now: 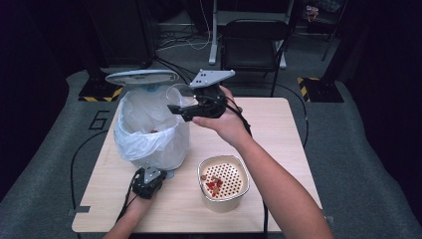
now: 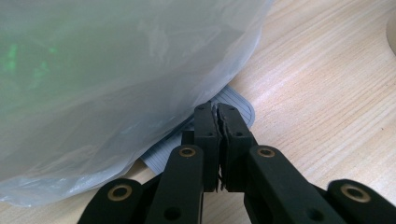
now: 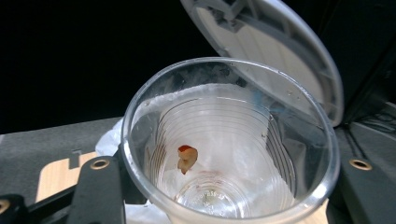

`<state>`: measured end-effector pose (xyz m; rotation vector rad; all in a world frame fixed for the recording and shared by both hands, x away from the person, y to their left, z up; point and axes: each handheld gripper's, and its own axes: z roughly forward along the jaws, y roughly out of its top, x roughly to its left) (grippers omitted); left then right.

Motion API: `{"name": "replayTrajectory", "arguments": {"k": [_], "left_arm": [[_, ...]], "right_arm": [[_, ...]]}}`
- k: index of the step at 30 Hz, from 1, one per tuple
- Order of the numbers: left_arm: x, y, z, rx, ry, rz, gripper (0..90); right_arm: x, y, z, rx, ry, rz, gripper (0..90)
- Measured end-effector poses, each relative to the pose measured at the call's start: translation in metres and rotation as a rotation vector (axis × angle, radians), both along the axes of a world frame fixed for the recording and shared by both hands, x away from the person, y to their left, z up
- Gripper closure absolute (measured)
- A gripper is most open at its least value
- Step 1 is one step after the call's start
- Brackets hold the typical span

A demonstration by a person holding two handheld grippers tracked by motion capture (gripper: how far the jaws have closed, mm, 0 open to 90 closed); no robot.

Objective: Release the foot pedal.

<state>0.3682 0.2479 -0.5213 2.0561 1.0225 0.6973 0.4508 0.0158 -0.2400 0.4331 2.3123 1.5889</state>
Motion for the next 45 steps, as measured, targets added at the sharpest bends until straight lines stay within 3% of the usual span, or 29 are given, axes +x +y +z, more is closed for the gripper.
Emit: {"name": "replayTrajectory", "arguments": {"k": [14, 18, 19, 20, 27, 28, 31, 35, 40, 45], "left_arm": [[0.000, 0.000, 0.001, 0.010, 0.005, -0.004, 86.8], [0.000, 0.000, 0.001, 0.019, -0.001, -0.005, 86.9], [0.000, -0.001, -0.001, 0.013, -0.023, 0.009, 86.9], [0.000, 0.000, 0.001, 0.011, 0.003, -0.005, 86.9], [-0.001, 0.000, 0.001, 0.024, -0.003, -0.005, 86.9], [-0.001, 0.000, 0.001, 0.023, -0.002, -0.006, 86.9], [-0.001, 0.000, 0.001, 0.015, 0.000, -0.004, 86.9], [-0.001, 0.000, 0.001, 0.012, 0.002, -0.004, 86.9], [0.000, 0.001, 0.001, 0.002, 0.007, -0.005, 86.7], [-0.001, 0.000, 0.000, 0.007, -0.006, 0.002, 85.5]], "right_arm": [[0.017, 0.043, -0.013, -0.019, 0.043, -0.002, 34.6], [0.021, 0.054, -0.019, -0.027, 0.038, 0.000, 33.9], [0.022, 0.057, -0.020, -0.031, 0.039, -0.003, 33.7], [0.023, 0.058, -0.021, -0.035, 0.033, -0.001, 33.6], [0.025, 0.071, -0.027, -0.029, 0.055, -0.006, 32.4], [0.025, 0.073, -0.029, -0.021, 0.053, -0.008, 31.3], [0.023, 0.081, -0.033, -0.005, 0.031, -0.049, 14.5], [0.023, 0.088, -0.043, 0.030, 0.076, -0.103, 0.0], [0.020, 0.077, -0.046, 0.052, 0.094, -0.101, 0.0], [0.013, 0.043, -0.044, 0.082, 0.105, -0.106, 2.2]]}}
